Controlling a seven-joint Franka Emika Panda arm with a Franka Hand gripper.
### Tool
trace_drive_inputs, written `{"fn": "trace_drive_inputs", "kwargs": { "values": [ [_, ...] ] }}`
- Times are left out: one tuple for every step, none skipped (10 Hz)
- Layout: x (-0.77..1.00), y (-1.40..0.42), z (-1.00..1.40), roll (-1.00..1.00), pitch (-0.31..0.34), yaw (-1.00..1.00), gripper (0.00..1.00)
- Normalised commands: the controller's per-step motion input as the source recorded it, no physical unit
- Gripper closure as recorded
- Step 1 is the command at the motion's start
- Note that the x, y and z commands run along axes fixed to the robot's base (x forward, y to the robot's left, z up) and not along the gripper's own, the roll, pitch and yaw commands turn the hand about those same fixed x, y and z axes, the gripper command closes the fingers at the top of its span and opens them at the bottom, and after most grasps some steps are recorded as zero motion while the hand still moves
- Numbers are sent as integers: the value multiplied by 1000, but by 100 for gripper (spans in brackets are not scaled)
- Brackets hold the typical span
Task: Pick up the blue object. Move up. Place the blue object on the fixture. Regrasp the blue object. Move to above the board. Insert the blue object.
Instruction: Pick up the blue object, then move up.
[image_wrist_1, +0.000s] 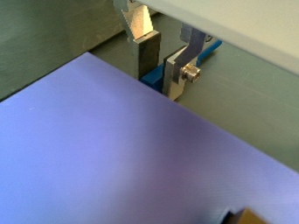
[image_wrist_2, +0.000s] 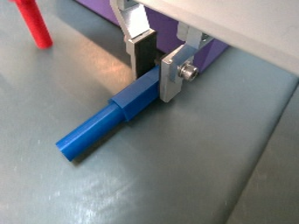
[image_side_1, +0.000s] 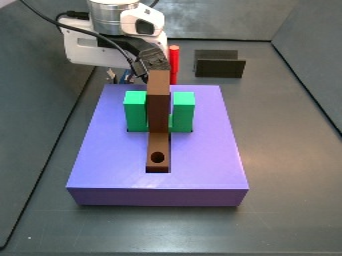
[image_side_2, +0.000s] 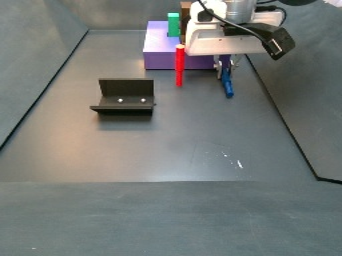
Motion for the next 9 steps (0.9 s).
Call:
{"fn": "trace_drive_inputs", "kwargs": {
  "values": [
    [0,0,0,0,0,0,100],
    [0,0,0,0,0,0,100],
    [0,0,0,0,0,0,100],
    [0,0,0,0,0,0,100],
    [0,0,0,0,0,0,100],
    [0,0,833,0,0,0,100],
    [51,75,821,5,-7,-2,100],
    [-3,67,667,-7,55,-8,100],
    [27,16,313,-63,72,-4,100]
  ]
}}
